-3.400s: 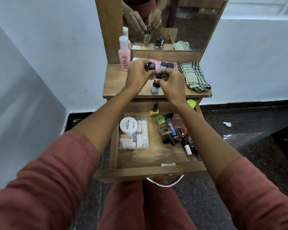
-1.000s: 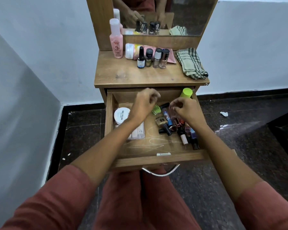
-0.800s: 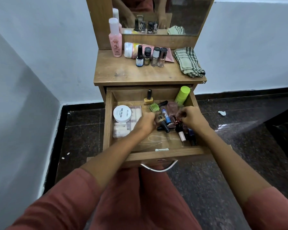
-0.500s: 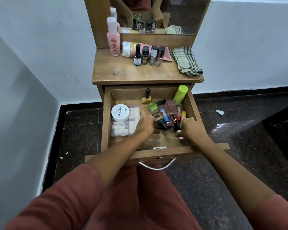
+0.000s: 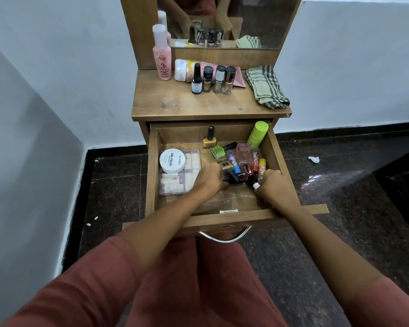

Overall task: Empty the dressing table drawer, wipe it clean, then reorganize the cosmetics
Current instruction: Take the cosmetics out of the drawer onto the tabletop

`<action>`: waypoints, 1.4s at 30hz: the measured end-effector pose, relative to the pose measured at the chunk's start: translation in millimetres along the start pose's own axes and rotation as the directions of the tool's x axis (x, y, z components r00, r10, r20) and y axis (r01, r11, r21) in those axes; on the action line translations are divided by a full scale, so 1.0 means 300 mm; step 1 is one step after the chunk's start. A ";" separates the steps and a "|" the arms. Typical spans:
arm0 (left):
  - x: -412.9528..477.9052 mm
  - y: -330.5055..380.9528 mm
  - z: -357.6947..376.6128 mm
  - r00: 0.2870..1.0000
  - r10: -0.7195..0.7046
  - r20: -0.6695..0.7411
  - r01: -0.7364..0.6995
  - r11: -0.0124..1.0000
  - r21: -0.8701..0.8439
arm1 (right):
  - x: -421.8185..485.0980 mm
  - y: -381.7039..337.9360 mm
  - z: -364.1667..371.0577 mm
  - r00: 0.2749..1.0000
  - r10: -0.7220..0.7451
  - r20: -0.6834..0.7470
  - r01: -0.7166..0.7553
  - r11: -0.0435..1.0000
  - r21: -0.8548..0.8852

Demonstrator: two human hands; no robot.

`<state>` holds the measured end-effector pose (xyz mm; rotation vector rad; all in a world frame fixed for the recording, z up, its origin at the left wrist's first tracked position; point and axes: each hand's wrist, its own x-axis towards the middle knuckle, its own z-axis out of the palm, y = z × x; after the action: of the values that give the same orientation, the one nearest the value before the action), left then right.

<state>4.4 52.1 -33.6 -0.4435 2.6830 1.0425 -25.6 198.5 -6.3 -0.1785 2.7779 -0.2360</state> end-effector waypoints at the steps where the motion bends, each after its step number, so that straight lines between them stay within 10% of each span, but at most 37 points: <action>1: -0.004 -0.001 -0.007 1.000 0.009 -0.001 -0.009 1.000 -0.029 | -0.003 0.006 -0.007 0.999 -0.010 -0.034 0.011 0.999 0.037; 26: -0.051 0.092 -0.284 0.862 0.175 -0.476 -0.326 0.911 -0.254 | 0.020 -0.168 -0.223 0.892 -0.231 -0.388 0.405 0.790 0.460; 42: 0.229 0.009 -0.625 0.675 0.095 -0.732 -0.315 0.934 -0.170 | 0.279 -0.607 -0.347 0.698 -0.477 -0.535 0.643 0.747 0.173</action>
<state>-79.3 -88.0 81.5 -0.7436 3.3326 1.6158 -122.7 22.3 96.2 -1.0324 2.9737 -1.0536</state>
